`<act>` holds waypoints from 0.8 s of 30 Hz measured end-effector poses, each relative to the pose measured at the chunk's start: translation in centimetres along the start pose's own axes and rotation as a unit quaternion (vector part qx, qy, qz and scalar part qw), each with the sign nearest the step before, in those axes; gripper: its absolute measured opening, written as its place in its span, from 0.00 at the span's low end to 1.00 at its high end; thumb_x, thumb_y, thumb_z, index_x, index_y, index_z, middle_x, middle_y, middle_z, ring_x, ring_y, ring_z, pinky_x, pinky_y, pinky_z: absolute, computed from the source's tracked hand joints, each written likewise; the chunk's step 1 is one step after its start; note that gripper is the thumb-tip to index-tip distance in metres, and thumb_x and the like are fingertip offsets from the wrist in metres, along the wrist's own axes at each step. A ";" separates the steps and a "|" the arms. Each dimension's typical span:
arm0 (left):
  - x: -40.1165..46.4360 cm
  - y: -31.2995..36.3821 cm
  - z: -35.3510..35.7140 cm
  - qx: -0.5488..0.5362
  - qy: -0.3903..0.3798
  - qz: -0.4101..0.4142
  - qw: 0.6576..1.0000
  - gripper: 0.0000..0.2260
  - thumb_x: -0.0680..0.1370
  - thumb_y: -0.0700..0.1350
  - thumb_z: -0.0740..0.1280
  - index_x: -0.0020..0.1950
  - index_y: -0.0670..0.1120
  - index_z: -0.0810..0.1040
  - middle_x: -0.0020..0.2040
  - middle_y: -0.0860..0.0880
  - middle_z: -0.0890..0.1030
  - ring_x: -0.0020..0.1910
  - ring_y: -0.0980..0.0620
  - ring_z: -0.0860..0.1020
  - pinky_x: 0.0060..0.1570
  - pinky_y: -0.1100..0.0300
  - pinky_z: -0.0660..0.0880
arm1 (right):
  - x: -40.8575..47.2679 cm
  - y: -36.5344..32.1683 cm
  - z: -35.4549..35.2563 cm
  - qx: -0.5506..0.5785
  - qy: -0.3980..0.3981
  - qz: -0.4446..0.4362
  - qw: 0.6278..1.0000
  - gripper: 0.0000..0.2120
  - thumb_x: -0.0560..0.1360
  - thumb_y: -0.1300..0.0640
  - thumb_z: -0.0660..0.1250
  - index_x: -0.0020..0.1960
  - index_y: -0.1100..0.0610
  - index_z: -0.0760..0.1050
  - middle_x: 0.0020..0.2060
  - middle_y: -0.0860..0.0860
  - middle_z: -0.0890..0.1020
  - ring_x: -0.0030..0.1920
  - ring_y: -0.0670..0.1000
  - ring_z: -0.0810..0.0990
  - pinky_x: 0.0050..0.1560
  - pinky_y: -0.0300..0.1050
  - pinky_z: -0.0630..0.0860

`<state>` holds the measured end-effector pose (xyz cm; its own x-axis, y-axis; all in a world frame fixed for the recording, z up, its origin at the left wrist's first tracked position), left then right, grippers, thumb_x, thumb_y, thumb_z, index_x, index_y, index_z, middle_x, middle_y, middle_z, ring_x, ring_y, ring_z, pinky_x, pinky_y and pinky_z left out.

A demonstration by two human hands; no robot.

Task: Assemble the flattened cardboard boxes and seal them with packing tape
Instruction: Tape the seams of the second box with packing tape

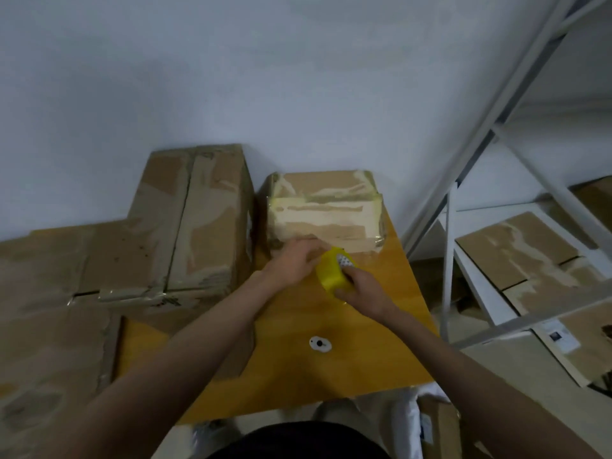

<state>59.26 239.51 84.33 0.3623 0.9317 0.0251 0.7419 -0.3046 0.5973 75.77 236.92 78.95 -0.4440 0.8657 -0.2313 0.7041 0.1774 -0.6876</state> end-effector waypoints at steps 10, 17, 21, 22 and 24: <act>0.3 1.3 -16.6 -0.153 0.095 0.065 0.982 0.05 0.72 0.37 0.76 0.44 0.46 0.85 0.44 0.47 0.83 0.46 0.49 0.83 0.51 0.54 0.80 | 1.7 -15.9 -7.7 0.086 0.043 -0.072 0.993 0.12 0.69 0.49 0.65 0.49 0.54 0.77 0.35 0.51 0.77 0.32 0.43 0.71 0.33 0.39 0.65; -1.0 -0.9 -24.9 -0.150 0.140 0.034 0.978 0.04 0.72 0.38 0.72 0.40 0.47 0.81 0.38 0.51 0.84 0.38 0.55 0.82 0.44 0.64 0.77 | 3.1 -23.9 -8.7 0.157 0.100 -0.050 0.981 0.07 0.79 0.54 0.66 0.54 0.55 0.78 0.43 0.50 0.81 0.40 0.47 0.79 0.42 0.47 0.74; -1.9 -5.1 -29.7 -0.131 0.138 -0.046 0.981 0.05 0.78 0.36 0.68 0.43 0.43 0.78 0.36 0.47 0.82 0.35 0.51 0.82 0.40 0.62 0.77 | 3.9 -27.2 -7.9 0.175 0.092 -0.028 0.980 0.22 0.73 0.46 0.74 0.63 0.50 0.74 0.54 0.47 0.81 0.51 0.46 0.82 0.49 0.48 0.81; -2.3 -6.3 -30.6 -0.111 0.126 -0.065 0.984 0.05 0.79 0.36 0.66 0.44 0.43 0.77 0.36 0.48 0.82 0.35 0.54 0.81 0.38 0.65 0.76 | 4.1 -28.0 -7.5 0.156 0.086 -0.030 0.983 0.24 0.71 0.48 0.76 0.64 0.51 0.73 0.53 0.47 0.81 0.51 0.47 0.81 0.48 0.49 0.81; -3.0 -8.3 -31.7 -0.109 0.096 -0.091 0.985 0.05 0.80 0.35 0.63 0.46 0.42 0.76 0.36 0.47 0.81 0.34 0.55 0.80 0.36 0.67 0.74 | 4.8 -29.7 -6.4 0.116 0.100 -0.029 0.988 0.24 0.71 0.51 0.77 0.62 0.52 0.72 0.52 0.49 0.79 0.50 0.49 0.80 0.46 0.52 0.81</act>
<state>34.15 245.51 104.70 0.1055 0.9936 0.0412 0.6379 -0.0994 0.7637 56.28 238.80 102.73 -0.3453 0.9364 -0.0633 0.5252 0.1369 -0.8399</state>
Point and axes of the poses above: each hand's wrist, its own x-axis towards the middle knuckle, its own z-axis out of the palm, y = z × x, the point moved 5 cm from there along x, towards the middle knuckle
